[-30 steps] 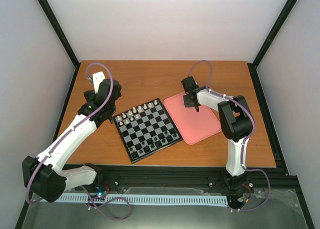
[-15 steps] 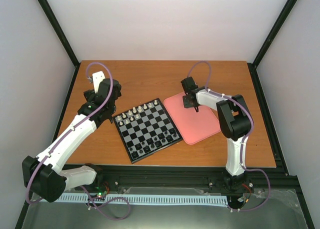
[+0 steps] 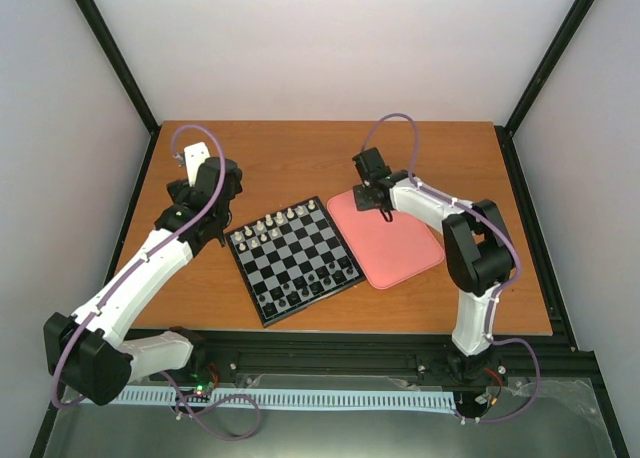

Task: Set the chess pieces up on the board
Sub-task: Pick up the chess piece from the storage box, then place the chess piece on the chessboard.

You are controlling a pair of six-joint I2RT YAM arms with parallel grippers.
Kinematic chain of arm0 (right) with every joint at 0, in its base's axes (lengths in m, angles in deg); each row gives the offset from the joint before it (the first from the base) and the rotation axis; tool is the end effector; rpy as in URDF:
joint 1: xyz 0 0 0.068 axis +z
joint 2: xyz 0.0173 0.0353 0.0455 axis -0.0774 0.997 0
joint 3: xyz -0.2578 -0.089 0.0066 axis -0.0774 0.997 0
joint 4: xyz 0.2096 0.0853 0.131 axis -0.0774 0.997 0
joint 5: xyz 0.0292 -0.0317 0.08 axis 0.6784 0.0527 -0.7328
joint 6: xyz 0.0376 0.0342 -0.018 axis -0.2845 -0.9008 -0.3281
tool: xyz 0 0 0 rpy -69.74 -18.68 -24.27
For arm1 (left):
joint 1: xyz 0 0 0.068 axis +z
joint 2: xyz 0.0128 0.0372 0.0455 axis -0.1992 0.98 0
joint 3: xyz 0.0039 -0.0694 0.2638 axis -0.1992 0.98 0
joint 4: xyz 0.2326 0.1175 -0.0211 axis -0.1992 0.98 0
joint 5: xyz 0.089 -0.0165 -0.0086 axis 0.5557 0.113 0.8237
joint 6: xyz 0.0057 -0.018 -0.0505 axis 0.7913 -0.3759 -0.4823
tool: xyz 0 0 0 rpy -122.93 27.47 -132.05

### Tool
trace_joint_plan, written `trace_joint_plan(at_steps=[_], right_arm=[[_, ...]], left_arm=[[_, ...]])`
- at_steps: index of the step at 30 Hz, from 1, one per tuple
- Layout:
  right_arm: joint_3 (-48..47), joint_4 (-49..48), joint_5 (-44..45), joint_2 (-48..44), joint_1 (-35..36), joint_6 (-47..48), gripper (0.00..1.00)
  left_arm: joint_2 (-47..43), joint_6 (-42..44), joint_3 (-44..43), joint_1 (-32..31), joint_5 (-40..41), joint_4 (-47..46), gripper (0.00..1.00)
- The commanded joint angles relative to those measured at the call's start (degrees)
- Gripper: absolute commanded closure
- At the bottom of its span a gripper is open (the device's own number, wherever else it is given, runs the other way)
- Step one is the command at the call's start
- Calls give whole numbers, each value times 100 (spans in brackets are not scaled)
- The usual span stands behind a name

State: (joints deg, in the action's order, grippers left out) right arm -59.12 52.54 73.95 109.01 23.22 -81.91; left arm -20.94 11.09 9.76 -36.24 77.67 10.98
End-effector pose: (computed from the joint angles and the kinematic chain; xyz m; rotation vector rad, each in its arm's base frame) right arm 0.3635 0.1817 0.1867 -0.2898 2.5536 -0.0385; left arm 0.2365 -0.0808 0.3286 -0.4753 1.9279 0.2900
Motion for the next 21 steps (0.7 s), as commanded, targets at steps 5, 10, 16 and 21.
trace_joint_plan(at_steps=[5,10,16,21], right_arm=[[-559,57,-395,-37,1139,179,94],[-1231,221,-598,535,1682,289,94],[-1838,451,-802,1008,2024,404,94],[-2088,536,-930,1265,2167,444,94]], left_arm=[[-141,-73,-182,33,78,9,0],[-190,-81,-174,38,56,34,0],[-324,-73,-130,37,72,25,0],[-285,-73,-136,33,75,18,0]])
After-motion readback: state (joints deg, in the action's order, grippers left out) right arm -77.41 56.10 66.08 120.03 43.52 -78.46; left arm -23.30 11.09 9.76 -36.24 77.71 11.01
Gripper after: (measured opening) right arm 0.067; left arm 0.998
